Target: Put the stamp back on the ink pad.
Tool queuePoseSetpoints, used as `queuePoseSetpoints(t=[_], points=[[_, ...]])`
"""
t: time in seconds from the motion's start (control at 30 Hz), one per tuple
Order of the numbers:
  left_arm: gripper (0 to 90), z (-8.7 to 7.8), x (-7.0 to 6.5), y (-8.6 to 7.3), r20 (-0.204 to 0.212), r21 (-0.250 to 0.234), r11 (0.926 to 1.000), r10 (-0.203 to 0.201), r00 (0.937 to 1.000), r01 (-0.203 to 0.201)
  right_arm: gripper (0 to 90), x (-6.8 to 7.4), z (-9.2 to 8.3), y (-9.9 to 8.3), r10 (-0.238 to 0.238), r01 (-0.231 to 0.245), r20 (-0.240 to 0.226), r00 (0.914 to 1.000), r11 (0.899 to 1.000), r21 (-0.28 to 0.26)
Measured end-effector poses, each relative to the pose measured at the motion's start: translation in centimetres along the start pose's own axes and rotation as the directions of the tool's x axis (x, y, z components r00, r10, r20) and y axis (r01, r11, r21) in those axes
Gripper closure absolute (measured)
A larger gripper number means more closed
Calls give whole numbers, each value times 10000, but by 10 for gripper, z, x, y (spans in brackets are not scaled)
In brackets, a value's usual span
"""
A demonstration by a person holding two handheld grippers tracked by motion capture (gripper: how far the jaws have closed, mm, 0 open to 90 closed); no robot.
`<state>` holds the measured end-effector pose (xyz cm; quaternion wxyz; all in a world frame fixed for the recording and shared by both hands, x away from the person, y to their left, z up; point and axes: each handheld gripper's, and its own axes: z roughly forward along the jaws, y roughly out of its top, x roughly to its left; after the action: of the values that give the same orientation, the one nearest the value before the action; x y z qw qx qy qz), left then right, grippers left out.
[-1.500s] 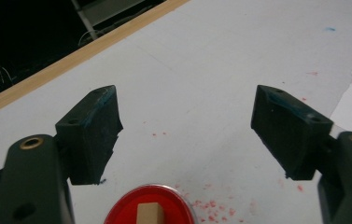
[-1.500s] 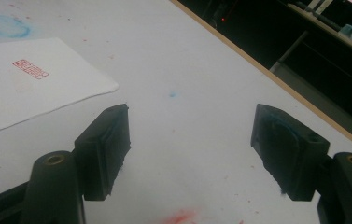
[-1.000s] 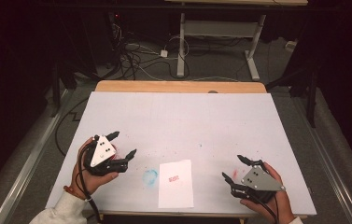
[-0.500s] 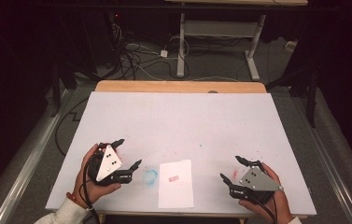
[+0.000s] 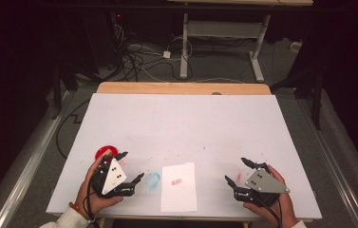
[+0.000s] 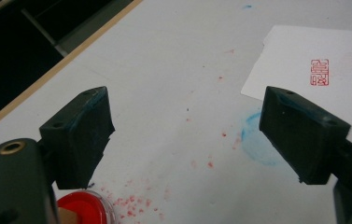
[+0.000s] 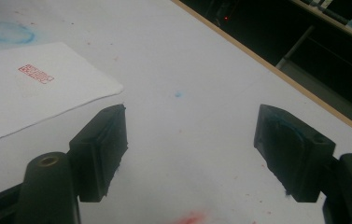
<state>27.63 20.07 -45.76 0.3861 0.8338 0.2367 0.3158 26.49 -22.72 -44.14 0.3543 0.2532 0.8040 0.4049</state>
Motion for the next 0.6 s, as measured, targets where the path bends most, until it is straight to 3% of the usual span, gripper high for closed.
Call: queuePoseSetpoints(t=[0.17, 0.27, 0.33, 0.6], points=[[169, 1, 3, -12, 201, 217, 9996, -180, 9996, 176, 259, -1, 0, -1, 71, -71, 37, 10000, 10000, 7], [169, 0, 4, -21, 154, 498, 9987, -62, 9999, 55, 259, -2, 0, -3, 76, -77, 30, 10000, 10000, 43], [170, -1, 6, -26, 274, 629, 9976, -312, 9991, 294, 259, -2, 0, -3, 93, -93, 19, 10000, 9999, 58], [170, -6, 5, -29, 223, 714, 9966, -421, 9989, 404, 260, -1, -1, -1, 0, 0, 40, 10000, 10000, -51]])
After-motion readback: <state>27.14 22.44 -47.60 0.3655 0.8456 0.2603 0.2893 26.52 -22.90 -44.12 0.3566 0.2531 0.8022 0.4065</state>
